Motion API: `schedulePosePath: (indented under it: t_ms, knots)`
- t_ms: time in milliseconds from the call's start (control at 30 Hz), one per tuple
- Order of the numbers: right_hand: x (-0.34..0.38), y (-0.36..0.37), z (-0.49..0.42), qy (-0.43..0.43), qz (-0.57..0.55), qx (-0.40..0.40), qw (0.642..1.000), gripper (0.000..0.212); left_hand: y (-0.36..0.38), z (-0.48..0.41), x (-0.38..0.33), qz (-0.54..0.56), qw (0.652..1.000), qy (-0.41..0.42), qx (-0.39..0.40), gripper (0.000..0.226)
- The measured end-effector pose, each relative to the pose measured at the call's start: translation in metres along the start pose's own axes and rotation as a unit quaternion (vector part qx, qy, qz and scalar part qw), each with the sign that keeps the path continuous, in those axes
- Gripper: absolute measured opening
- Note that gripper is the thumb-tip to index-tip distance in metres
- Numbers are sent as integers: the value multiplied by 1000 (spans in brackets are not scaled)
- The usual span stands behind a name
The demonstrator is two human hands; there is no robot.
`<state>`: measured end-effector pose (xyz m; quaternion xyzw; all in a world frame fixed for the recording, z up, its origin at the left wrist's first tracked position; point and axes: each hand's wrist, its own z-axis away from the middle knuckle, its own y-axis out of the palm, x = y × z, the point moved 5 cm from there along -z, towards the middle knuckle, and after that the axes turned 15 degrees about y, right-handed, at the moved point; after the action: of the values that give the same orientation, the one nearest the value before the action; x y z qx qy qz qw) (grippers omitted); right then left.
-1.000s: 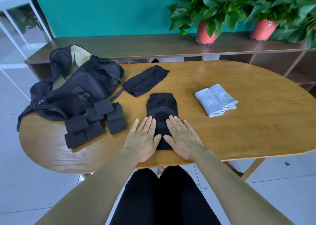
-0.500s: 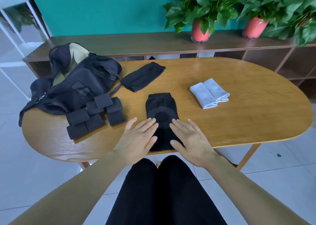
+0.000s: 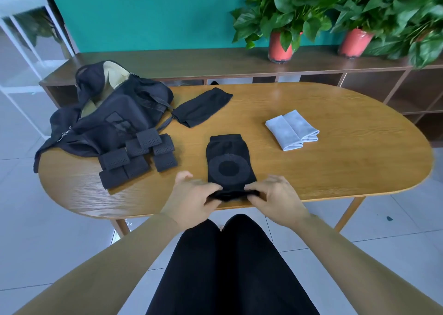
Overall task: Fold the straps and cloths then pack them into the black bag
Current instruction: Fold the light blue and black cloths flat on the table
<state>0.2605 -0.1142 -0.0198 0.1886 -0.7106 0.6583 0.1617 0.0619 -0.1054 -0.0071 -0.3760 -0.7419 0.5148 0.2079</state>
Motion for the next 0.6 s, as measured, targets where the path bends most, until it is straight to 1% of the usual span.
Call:
schedulePosePath:
  t_ms: [33,100,133,167,200,233,267,300,333,433,600]
  knots:
    - [-1,-3,-3,48,-50,10,998,21,0,-1,5,31,998,-55,5,15]
    - [-1,-8,-10,122,-123,16,985,10,2,-5,14,75,987,-140,22,19]
    - [-1,-9,-13,145,-137,4,980,20,2,-8,17,81,983,-165,19,23]
    - [0,-10,-15,164,-137,-10,977,32,1,-10,19,85,979,-185,14,26]
    - [0,-10,-18,181,-128,-21,975,39,-1,-13,21,83,976,-201,8,25]
    - [2,-9,-21,187,-114,-30,975,38,0,-15,23,81,973,-214,8,16]
    - [3,-9,-23,190,-99,-36,976,30,0,-17,25,81,970,-230,12,17]
    - [3,-8,-25,196,-91,-39,976,19,1,-18,26,78,966,-245,21,29]
    - [3,-7,-28,206,-83,-38,974,10,3,-19,26,75,965,-250,29,37]
    - [3,-4,-31,222,-59,-47,972,24,5,-22,27,50,968,-244,42,44]
    - [4,-1,-34,216,-30,-62,974,31,7,-24,25,40,970,-234,45,47]
